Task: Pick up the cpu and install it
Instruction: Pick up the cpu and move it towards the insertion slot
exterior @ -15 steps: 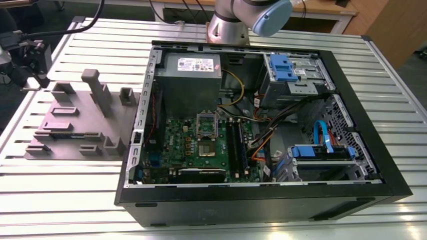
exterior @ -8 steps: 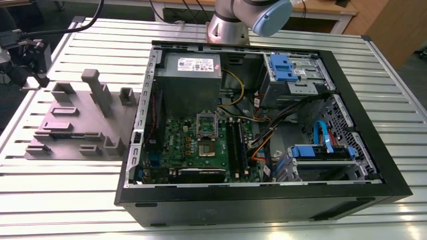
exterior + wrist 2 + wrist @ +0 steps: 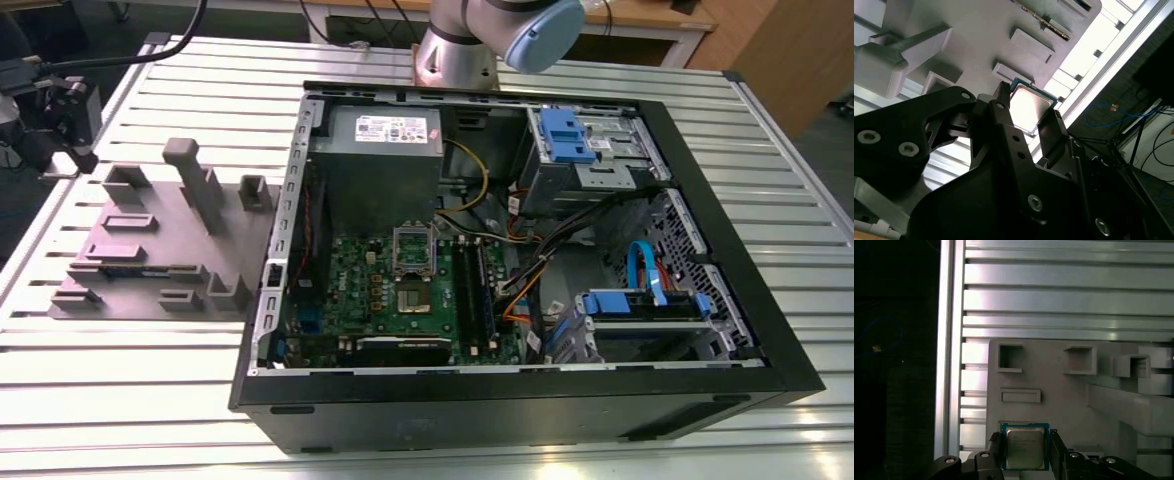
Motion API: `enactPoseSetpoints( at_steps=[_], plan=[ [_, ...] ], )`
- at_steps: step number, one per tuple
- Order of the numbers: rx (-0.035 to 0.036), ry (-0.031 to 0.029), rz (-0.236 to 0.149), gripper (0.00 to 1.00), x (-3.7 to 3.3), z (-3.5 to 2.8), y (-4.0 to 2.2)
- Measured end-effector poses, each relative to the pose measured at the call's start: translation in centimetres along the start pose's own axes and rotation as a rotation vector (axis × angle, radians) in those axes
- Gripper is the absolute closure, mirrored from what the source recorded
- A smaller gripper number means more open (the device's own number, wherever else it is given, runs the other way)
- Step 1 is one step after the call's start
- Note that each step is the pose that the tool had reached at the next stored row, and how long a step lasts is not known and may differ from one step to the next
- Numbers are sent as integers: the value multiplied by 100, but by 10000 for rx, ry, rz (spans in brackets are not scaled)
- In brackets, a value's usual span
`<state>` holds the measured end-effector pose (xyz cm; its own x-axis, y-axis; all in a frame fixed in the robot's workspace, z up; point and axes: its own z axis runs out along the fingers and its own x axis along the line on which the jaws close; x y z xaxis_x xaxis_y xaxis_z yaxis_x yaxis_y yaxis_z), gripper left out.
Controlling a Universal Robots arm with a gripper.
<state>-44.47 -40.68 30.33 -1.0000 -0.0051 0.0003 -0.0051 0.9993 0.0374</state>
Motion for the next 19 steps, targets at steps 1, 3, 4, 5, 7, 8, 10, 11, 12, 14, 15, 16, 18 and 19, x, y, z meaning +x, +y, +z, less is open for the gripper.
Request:
enactPoseSetpoints(
  at_steps=[1,3,4,5,7,8,10,11,12,14,15,16,18,19],
  plan=[
    [0,0,0,53,0,-3,0],
    [1,1,0,53,0,-8,0],
    [0,1,0,53,0,-11,0],
    [0,0,0,53,0,-13,0],
    [0,0,0,53,0,-18,1],
    [0,0,0,53,0,-21,1],
    [0,0,0,53,0,-27,1],
    [0,0,0,53,0,-29,1],
    [0,0,0,53,0,-32,1],
    [0,0,0,53,0,-37,1],
    [0,0,0,53,0,-40,1],
    [0,0,0,53,0,-42,1],
    [0,0,0,53,0,-47,2],
    [0,0,0,53,0,-50,2]
  ],
)
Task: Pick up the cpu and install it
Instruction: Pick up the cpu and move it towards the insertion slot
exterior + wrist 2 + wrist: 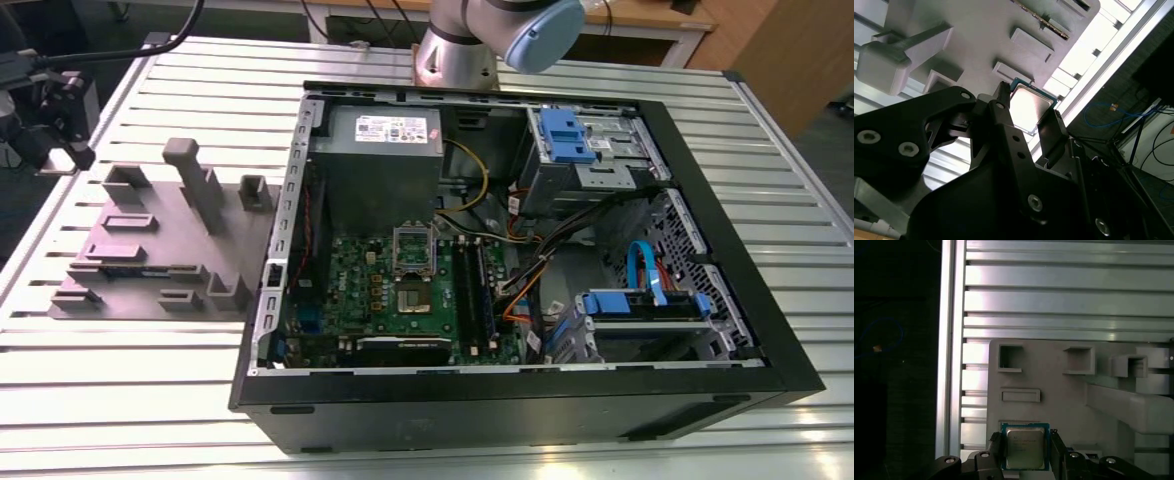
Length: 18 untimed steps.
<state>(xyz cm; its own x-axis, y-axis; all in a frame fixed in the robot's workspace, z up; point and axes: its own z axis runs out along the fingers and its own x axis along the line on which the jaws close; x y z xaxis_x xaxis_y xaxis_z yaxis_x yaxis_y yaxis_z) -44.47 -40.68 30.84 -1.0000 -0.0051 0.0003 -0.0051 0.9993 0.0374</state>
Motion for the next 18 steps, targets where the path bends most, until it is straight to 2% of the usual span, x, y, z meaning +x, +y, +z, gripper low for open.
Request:
enactPoseSetpoints(
  at_steps=[18],
  plan=[
    [1,0,0,53,0,-46,2]
  ],
)
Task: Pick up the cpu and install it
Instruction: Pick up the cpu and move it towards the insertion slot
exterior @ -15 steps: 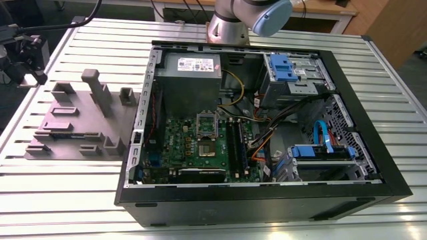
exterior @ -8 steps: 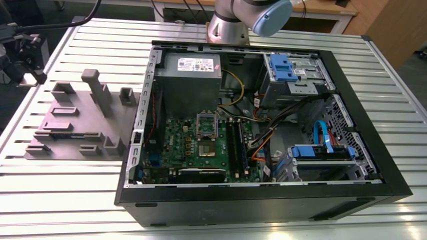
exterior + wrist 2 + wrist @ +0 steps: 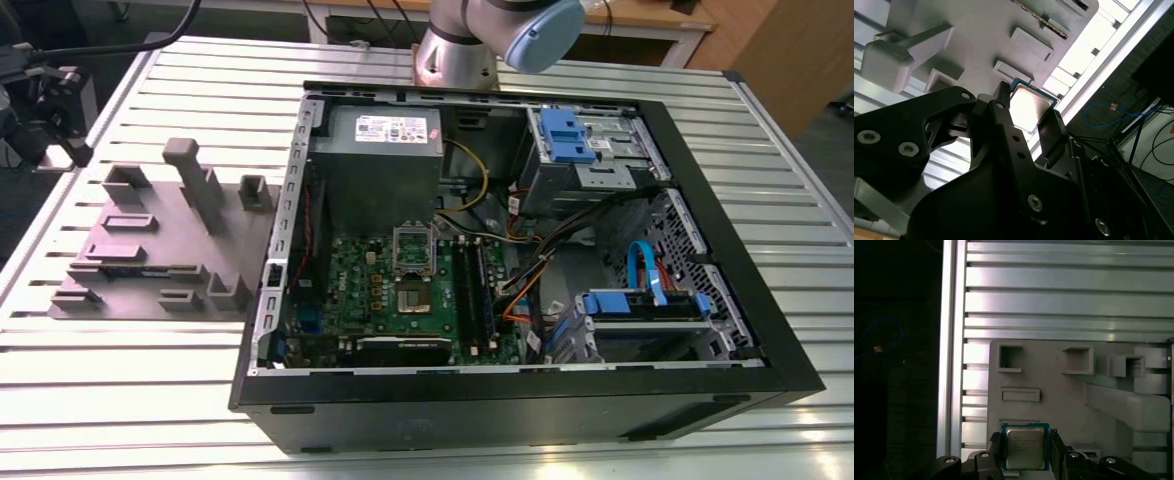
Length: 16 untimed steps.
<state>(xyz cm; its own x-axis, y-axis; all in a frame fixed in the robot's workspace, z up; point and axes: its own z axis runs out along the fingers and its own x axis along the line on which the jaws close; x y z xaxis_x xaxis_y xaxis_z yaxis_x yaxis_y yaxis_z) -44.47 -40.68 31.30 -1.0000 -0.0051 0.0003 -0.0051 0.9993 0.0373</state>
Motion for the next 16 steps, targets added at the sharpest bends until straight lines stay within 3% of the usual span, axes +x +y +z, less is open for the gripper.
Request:
enactPoseSetpoints(
  at_steps=[16],
  plan=[
    [0,0,0,53,0,-39,1]
  ],
)
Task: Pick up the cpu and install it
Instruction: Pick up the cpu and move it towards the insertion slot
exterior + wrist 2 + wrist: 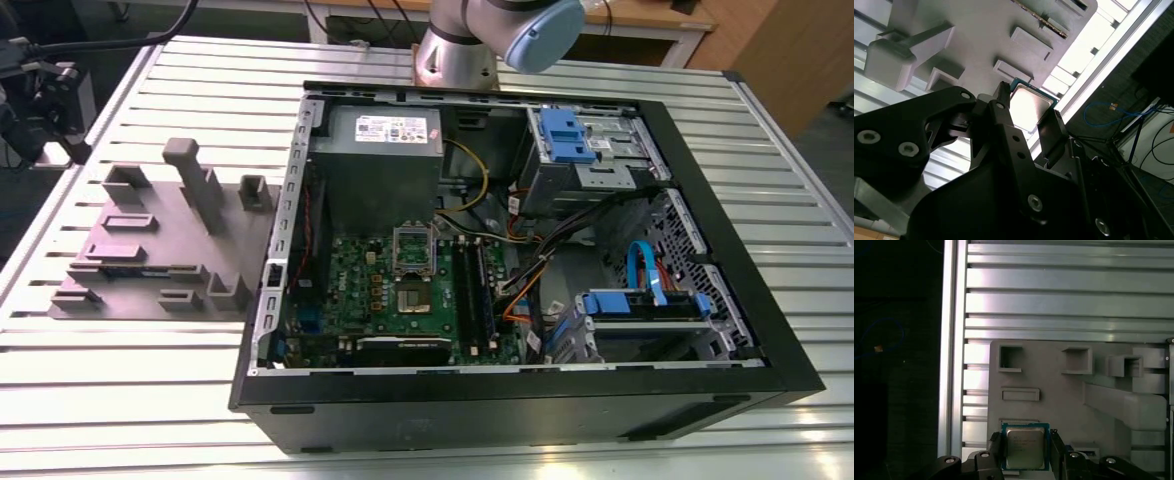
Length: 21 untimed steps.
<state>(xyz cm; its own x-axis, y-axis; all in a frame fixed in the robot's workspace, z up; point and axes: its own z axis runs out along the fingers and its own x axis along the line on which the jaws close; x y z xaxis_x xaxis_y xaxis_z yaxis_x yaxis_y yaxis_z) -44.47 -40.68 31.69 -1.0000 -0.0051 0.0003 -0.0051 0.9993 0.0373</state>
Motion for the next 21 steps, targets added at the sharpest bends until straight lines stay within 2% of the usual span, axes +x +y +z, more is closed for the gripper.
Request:
enactPoseSetpoints(
  at_steps=[16,18,21],
  plan=[
    [0,0,0,53,0,-35,1],
    [0,0,0,53,0,-61,2],
    [0,0,0,53,0,-66,3]
  ],
)
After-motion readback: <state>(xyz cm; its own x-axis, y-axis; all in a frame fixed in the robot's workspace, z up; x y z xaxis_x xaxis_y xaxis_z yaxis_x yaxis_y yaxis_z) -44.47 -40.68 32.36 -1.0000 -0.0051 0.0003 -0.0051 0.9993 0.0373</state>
